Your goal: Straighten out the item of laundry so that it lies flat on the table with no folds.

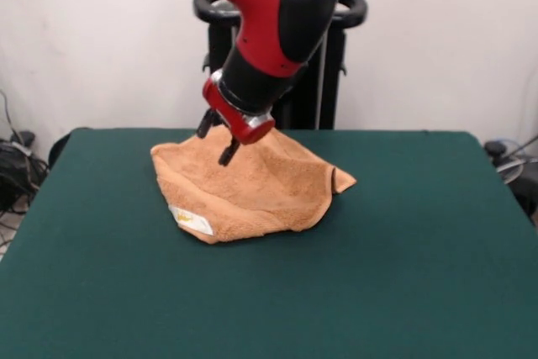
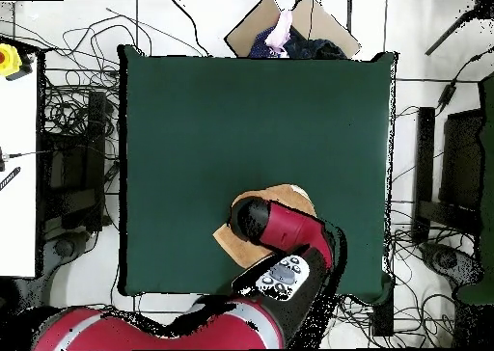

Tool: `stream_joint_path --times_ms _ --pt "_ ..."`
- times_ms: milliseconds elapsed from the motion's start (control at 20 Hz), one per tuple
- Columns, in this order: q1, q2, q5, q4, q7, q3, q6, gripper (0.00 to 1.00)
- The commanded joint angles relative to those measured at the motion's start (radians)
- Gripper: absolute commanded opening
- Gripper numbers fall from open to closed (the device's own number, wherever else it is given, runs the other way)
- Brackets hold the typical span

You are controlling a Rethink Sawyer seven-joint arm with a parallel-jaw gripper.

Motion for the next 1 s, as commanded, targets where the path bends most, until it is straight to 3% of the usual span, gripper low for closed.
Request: stream_joint_path --times_ms 50,600,1000 --pt "0.026 0.045 0.104 -0.124 0.274 0.025 0.094 1.0" --pt "0.007 0.122 0.169 -0.156 0.272 0.022 0.031 1.0" --pt "0.017 0.164 0.209 -0.183 0.283 -0.02 0.054 1.0"
